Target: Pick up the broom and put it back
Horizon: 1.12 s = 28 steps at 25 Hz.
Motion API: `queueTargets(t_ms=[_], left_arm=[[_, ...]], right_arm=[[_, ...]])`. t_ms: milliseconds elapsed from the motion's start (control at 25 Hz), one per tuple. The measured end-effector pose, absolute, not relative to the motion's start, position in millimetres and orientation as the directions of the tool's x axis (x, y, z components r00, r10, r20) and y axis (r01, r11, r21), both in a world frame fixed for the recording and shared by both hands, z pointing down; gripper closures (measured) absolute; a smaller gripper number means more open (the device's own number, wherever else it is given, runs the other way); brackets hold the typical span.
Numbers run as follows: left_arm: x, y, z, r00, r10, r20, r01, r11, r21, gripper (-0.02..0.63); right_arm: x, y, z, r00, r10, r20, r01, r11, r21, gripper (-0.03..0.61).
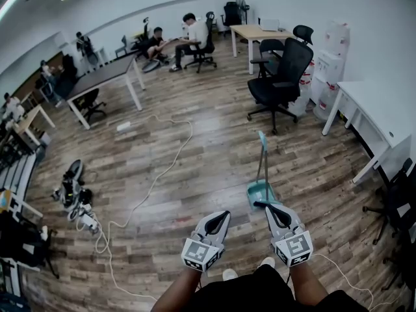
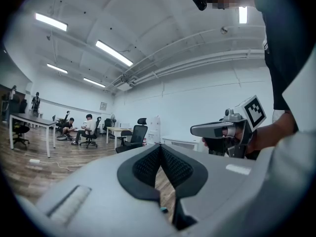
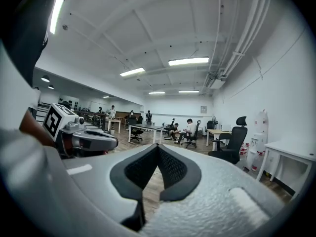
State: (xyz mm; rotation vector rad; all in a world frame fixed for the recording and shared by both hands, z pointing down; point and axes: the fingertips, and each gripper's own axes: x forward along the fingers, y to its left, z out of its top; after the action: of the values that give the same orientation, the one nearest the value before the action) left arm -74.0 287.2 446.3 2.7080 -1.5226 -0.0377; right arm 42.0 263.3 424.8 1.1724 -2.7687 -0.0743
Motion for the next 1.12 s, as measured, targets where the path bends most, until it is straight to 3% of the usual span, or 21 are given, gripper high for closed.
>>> queueTargets(t_ms=[520, 1120], left_arm=[[-86, 263, 447, 0.501, -0.865, 0.025, -0.864, -0.499, 0.065, 0.595], [-85, 165, 448, 0.469, -0.883, 0.015, -0.883, -0.469, 0.024, 0.595]], right_arm=[[26, 237, 422, -0.677, -0.725, 0.126, -0.701, 0.688, 0.19, 0.575], [31, 128, 424, -0.699, -0.707, 0.11, -0.693, 0.707, 0.142, 0.575]])
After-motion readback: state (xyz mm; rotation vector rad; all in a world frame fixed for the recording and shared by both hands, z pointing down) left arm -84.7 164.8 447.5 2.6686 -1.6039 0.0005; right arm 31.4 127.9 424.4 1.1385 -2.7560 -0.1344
